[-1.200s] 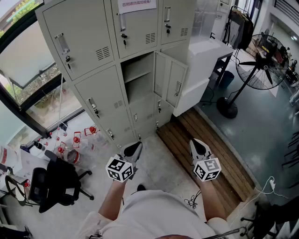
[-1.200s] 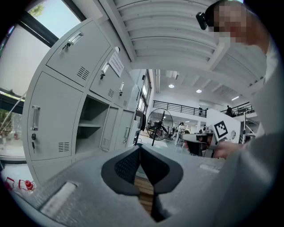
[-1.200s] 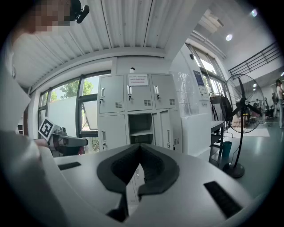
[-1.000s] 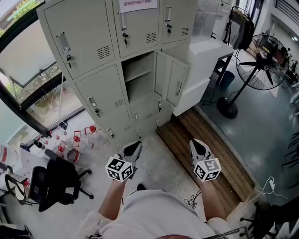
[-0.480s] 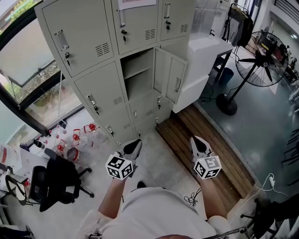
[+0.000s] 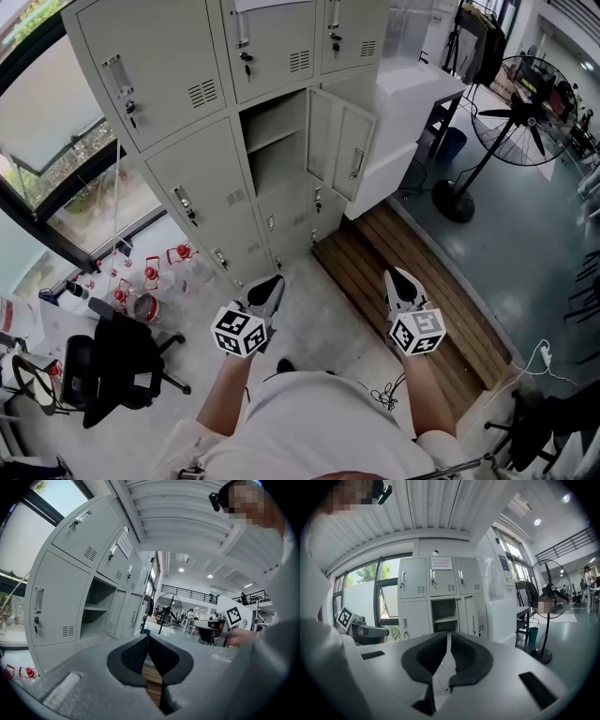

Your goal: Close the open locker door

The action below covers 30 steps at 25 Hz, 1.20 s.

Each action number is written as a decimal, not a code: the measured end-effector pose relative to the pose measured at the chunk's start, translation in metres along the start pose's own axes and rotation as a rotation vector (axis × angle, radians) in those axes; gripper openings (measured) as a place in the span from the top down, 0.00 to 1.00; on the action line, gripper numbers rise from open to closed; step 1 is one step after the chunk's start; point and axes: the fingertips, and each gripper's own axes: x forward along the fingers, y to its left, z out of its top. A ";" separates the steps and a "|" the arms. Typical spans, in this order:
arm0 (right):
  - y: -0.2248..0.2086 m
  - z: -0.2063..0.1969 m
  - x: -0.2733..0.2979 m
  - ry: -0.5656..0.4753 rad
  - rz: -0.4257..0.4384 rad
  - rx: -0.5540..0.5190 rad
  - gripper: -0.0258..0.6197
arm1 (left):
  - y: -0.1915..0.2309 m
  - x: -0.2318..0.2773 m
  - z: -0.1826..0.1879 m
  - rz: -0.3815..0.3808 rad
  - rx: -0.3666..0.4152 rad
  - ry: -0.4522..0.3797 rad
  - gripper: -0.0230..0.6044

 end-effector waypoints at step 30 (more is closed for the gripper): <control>0.029 -0.008 0.028 0.028 -0.068 0.027 0.81 | 0.052 -0.010 0.000 -0.052 -0.023 0.018 0.94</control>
